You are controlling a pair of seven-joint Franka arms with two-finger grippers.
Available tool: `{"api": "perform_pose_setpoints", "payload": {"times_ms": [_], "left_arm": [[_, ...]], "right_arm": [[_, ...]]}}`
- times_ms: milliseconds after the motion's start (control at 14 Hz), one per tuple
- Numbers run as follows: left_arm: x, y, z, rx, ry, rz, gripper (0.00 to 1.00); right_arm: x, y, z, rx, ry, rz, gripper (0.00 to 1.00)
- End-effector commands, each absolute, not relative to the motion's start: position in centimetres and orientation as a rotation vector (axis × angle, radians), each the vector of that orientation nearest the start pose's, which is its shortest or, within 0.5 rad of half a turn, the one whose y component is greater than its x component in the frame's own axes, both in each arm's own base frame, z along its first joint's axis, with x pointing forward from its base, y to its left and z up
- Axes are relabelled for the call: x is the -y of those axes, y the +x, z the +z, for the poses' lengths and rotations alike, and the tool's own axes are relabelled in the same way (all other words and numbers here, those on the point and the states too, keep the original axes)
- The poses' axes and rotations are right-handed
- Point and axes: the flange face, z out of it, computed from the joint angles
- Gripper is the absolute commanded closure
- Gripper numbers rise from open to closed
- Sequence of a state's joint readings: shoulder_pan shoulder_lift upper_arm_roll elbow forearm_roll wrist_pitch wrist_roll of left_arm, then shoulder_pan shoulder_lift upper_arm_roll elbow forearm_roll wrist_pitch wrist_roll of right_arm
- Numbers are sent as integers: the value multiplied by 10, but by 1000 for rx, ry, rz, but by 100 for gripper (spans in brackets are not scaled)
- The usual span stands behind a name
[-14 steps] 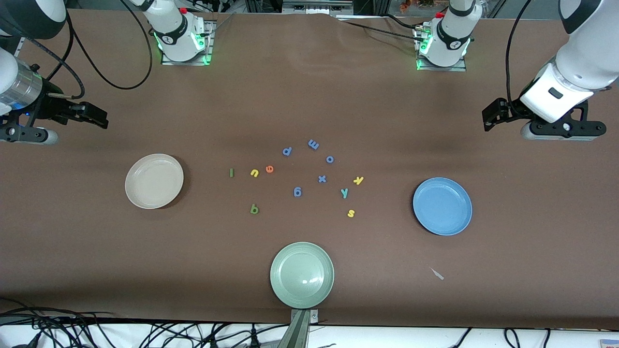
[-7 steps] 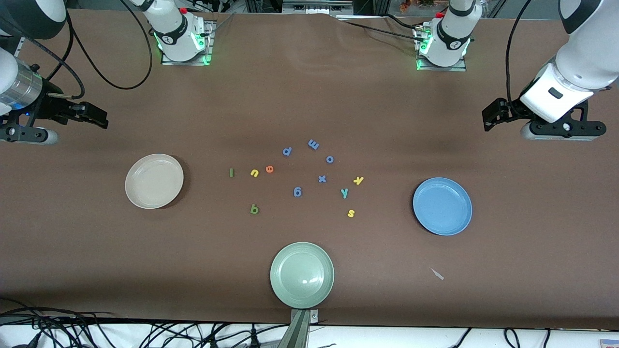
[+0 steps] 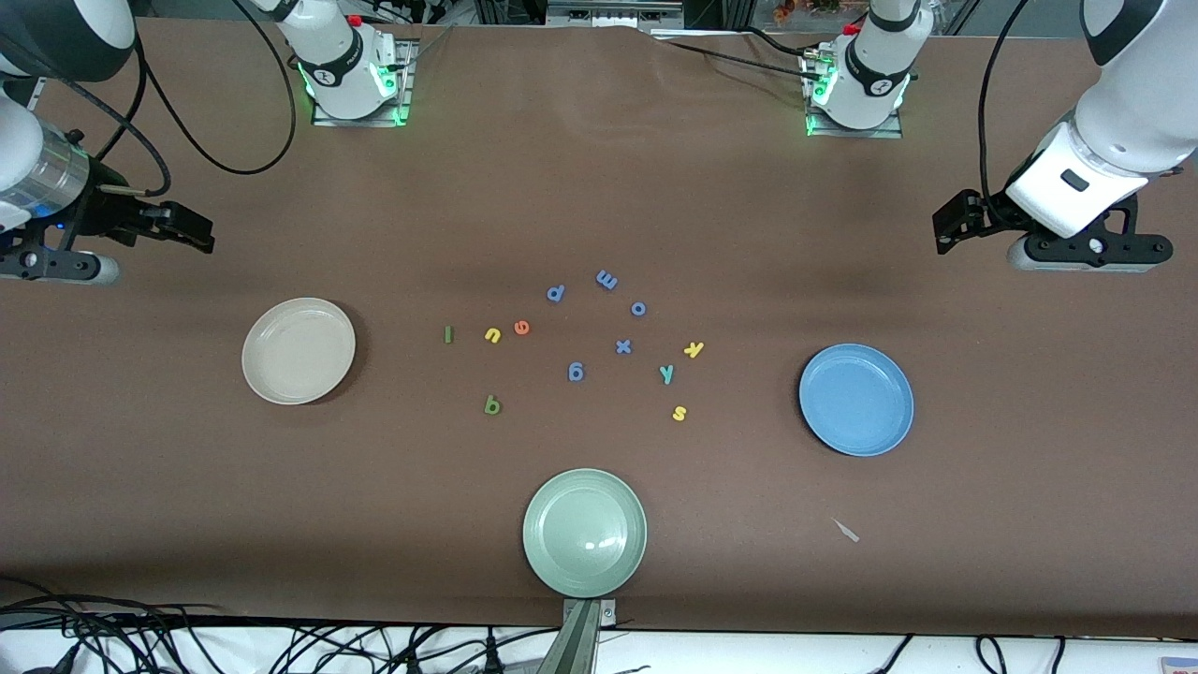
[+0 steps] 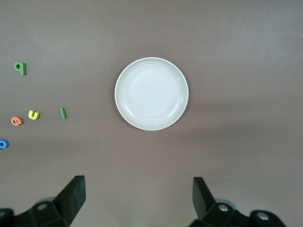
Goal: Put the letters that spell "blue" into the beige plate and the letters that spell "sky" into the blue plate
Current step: 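Move the right gripper to the green l while the left gripper reaches the yellow s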
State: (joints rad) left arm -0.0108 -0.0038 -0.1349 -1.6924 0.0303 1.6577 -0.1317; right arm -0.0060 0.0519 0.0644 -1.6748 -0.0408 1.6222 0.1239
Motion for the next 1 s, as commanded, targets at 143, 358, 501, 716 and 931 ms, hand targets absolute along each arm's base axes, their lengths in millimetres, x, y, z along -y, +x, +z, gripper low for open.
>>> {"api": "perform_pose_setpoints", "payload": {"times_ms": [143, 358, 501, 716, 931], "left_arm": [[79, 553, 582, -61, -3087, 41, 0], [80, 552, 583, -63, -3087, 39, 0], [84, 552, 581, -73, -3086, 43, 0], [83, 553, 582, -71, -3087, 41, 0], [85, 562, 558, -71, -3095, 112, 0]], "right_arm": [[-46, 583, 526, -26, -3166, 169, 0], [-80, 598, 495, 62, -3162, 223, 0], [-105, 606, 465, 102, -3150, 261, 0], [-136, 614, 431, 112, -3078, 258, 0], [-149, 615, 390, 129, -3082, 249, 0]]}}
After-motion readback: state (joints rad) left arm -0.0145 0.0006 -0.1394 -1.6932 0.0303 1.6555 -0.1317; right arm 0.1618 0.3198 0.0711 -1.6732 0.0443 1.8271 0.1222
